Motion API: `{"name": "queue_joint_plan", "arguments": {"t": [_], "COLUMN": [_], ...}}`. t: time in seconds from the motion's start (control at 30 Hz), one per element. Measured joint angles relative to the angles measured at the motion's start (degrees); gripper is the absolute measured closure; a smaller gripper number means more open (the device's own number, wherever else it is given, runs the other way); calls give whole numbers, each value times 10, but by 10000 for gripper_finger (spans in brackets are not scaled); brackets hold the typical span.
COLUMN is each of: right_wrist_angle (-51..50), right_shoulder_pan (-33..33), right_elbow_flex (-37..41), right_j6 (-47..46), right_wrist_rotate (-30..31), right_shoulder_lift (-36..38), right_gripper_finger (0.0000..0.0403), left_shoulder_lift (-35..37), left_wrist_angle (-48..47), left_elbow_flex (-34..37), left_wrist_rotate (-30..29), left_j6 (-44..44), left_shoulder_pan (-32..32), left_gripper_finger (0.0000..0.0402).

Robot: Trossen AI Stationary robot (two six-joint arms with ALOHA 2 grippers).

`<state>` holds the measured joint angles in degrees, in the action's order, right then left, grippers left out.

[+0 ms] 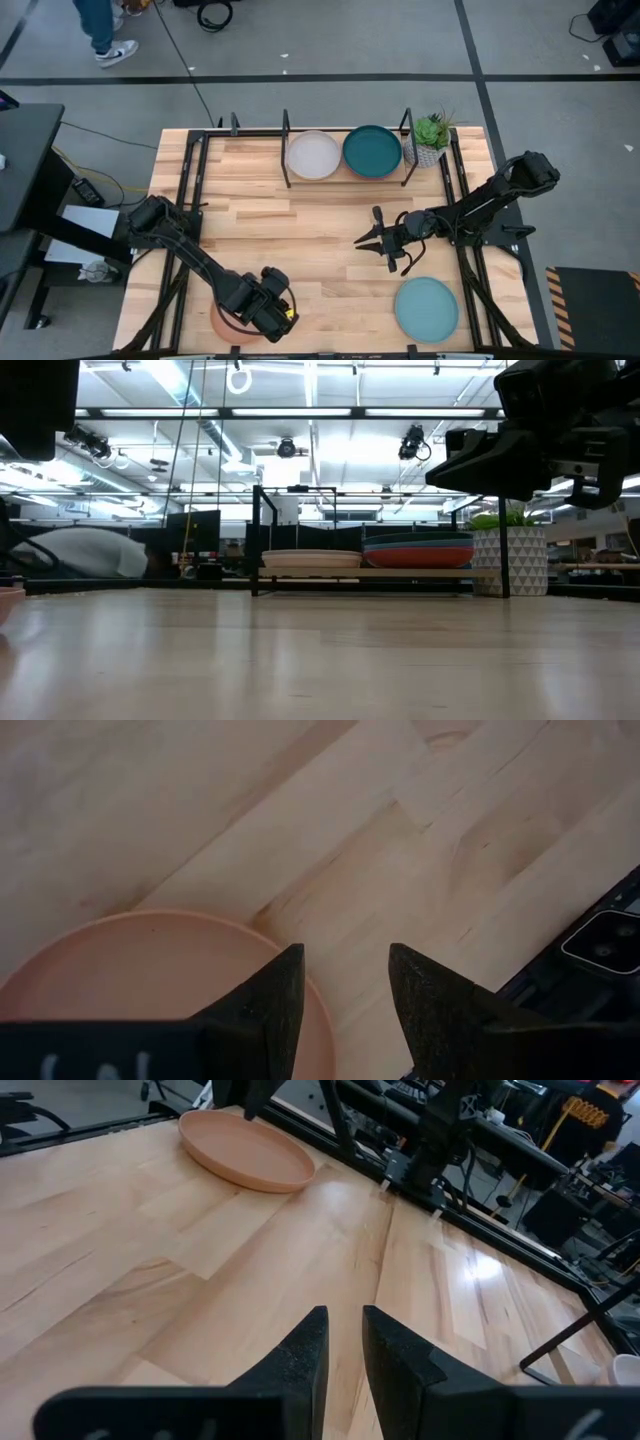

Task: Place and stack plates onto a shelf
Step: Stack the brown plate on the grey plate on the shelf

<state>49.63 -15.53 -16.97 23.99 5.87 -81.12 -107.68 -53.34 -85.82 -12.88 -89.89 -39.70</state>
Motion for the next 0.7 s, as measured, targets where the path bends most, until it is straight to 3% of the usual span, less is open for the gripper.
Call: {"name": "queue_joint_plan", "arguments": {"t": [0.13, 0.3, 0.37, 0.7], "right_wrist_angle": [0, 0, 4, 18], "right_shoulder_pan": [0, 0, 0, 16], "right_elbow_flex": [0, 0, 0, 0], "right_j6": [0, -2, -1, 20], "right_wrist_rotate": [0, 0, 0, -11], "right_shoulder_lift": [0, 0, 0, 0], "right_gripper_finger": [331, 331, 331, 331], "left_shoulder_lift": [-9, -31, -31, -34], "left_wrist_angle": [17, 86, 98, 103], "left_elbow_flex": [0, 0, 0, 0], "left_wrist_rotate": [22, 146, 170, 177], "left_j6": [-27, -64, -93, -245], "left_shoulder_pan": [-7, -13, -14, -17], "left_gripper_finger": [247, 247, 247, 247]}}
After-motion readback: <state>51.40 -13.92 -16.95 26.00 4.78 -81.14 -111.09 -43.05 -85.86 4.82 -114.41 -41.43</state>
